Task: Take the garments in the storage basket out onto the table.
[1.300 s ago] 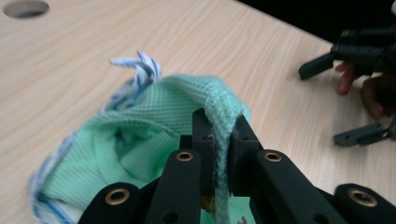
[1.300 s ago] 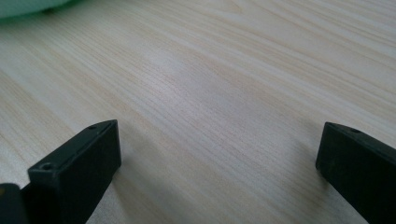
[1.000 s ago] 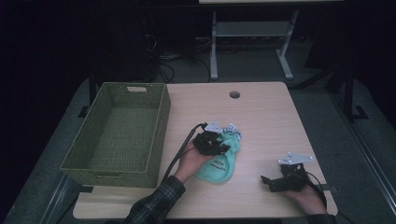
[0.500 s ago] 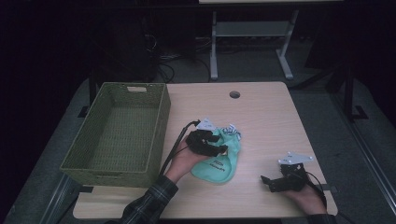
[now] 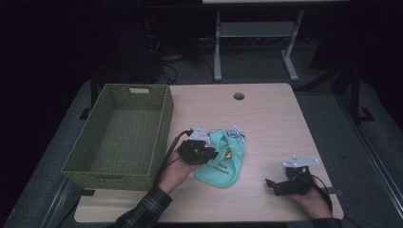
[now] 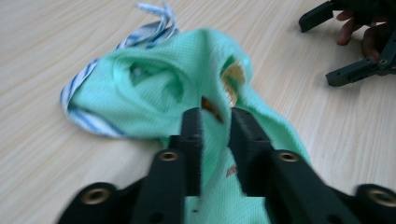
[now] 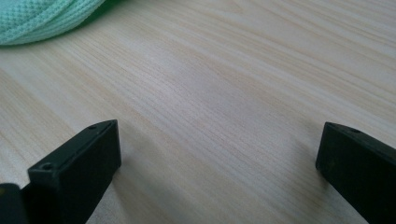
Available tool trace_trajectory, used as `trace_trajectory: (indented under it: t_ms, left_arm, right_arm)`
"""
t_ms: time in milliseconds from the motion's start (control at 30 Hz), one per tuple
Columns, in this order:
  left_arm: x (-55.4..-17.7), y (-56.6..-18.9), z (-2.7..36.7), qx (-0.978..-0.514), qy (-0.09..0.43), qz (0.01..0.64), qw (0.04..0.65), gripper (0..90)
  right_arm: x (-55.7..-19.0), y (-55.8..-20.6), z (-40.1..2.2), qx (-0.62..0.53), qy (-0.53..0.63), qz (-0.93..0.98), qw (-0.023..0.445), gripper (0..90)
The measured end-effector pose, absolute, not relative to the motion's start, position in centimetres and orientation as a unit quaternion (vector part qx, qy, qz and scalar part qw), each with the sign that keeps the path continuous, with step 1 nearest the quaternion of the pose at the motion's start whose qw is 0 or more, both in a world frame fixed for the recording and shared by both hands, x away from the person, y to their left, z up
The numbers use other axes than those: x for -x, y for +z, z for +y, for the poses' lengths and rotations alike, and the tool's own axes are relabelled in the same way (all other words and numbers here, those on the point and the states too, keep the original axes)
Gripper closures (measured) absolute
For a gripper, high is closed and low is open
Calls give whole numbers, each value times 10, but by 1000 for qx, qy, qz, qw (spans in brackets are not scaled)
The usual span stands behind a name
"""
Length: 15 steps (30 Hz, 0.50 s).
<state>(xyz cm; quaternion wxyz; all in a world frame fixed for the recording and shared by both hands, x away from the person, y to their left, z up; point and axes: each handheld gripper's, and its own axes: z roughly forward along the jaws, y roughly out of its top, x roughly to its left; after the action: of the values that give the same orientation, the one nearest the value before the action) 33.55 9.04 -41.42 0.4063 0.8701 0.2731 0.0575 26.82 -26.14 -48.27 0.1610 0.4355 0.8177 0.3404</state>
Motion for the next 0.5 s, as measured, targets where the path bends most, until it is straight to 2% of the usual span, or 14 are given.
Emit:
trace_trajectory:
  t_ms: [133,500]
  left_arm:
    - [-329,-420,99,-869,53,281,404,890]
    - [-305,-442,101,-894,47,269,355,895]
  right_arm:
    - [-268,-483,-261,-435,340,818,161,0]
    - [-268,-483,-261,-436,340,818,161,0]
